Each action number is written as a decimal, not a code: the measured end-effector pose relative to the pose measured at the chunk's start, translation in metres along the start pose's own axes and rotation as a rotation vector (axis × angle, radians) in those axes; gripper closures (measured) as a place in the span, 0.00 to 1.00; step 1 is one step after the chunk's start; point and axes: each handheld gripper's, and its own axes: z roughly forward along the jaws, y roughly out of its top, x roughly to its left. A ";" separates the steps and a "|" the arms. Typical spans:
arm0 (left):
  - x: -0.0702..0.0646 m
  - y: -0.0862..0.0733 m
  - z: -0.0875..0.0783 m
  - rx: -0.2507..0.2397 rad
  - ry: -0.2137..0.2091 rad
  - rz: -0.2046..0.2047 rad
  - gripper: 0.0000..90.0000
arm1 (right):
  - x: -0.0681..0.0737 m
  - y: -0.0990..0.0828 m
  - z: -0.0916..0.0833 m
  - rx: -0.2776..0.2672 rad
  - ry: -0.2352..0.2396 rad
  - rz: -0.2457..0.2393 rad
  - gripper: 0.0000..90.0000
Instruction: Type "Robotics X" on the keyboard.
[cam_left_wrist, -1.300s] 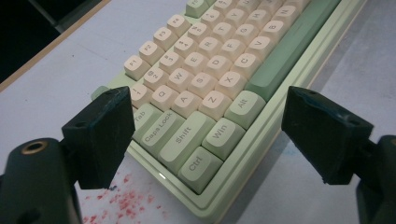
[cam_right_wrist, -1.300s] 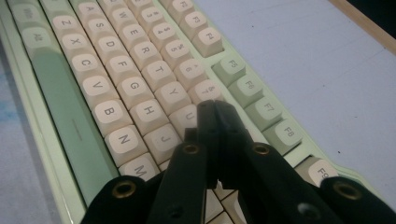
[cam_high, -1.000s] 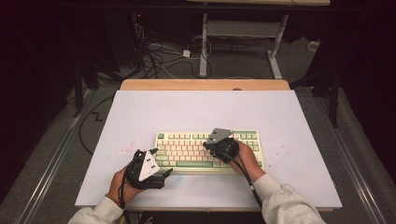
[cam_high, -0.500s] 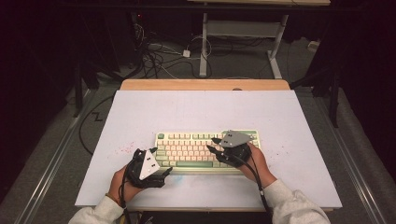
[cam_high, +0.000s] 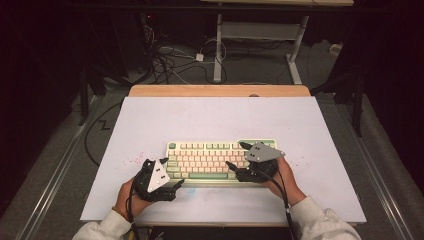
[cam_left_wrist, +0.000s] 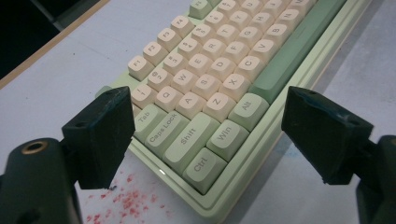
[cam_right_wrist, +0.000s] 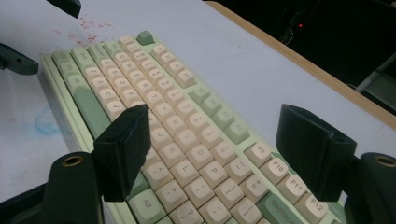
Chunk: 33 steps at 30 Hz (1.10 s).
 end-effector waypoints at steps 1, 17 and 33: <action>0.000 0.000 0.000 0.000 0.000 -0.003 0.19 | 0.000 -0.001 -0.002 -0.002 -0.007 0.001 0.27; 0.004 0.002 -0.002 0.002 -0.006 -0.028 0.29 | -0.004 -0.015 -0.030 -0.018 -0.062 -0.015 0.26; 0.006 0.004 -0.005 0.009 -0.050 -0.033 0.56 | -0.006 -0.029 -0.049 -0.015 -0.095 -0.018 0.25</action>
